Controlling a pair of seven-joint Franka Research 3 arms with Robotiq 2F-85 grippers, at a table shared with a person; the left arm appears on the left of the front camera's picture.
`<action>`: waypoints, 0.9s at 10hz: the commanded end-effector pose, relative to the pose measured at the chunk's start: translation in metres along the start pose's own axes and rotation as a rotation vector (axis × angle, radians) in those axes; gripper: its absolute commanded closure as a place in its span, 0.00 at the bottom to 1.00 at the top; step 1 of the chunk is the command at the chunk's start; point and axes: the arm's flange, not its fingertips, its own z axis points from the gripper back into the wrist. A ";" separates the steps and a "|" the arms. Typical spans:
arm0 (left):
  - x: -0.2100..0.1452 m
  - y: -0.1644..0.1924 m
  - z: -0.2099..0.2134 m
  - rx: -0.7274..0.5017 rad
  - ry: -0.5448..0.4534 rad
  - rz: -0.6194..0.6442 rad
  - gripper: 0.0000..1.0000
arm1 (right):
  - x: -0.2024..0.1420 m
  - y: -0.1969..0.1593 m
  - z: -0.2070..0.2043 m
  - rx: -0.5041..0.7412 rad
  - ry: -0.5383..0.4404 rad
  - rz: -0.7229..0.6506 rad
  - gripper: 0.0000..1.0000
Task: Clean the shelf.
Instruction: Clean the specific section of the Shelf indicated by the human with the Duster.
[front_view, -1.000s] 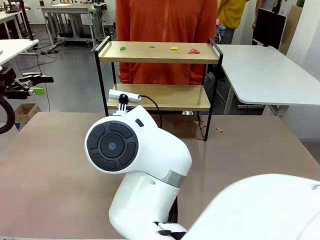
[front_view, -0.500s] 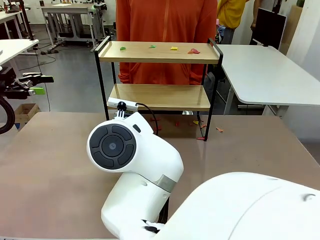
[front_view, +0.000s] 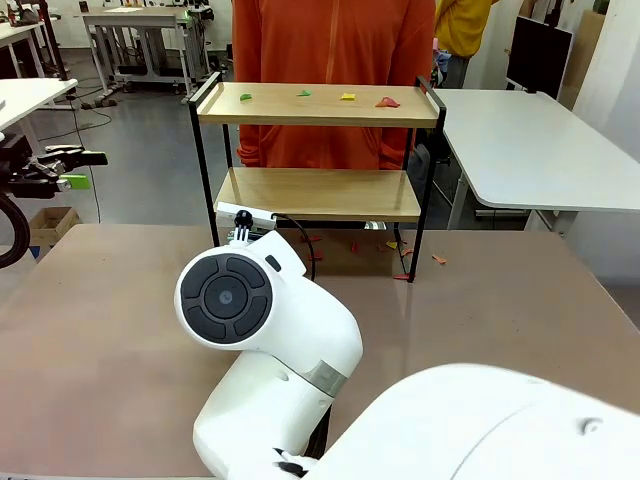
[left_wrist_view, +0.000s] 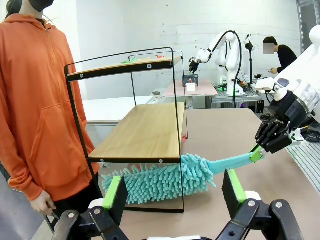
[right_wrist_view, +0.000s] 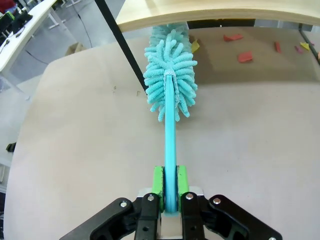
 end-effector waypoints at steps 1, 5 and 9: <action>0.002 -0.002 0.000 -0.003 -0.007 -0.017 0.00 | 0.002 0.000 0.000 0.002 0.009 0.001 0.86; 0.002 -0.002 0.000 -0.003 -0.007 -0.017 0.00 | 0.014 -0.049 -0.005 -0.050 0.096 -0.086 0.86; 0.002 -0.002 0.000 -0.003 -0.007 -0.017 0.00 | 0.020 -0.104 0.003 -0.043 0.146 -0.163 0.86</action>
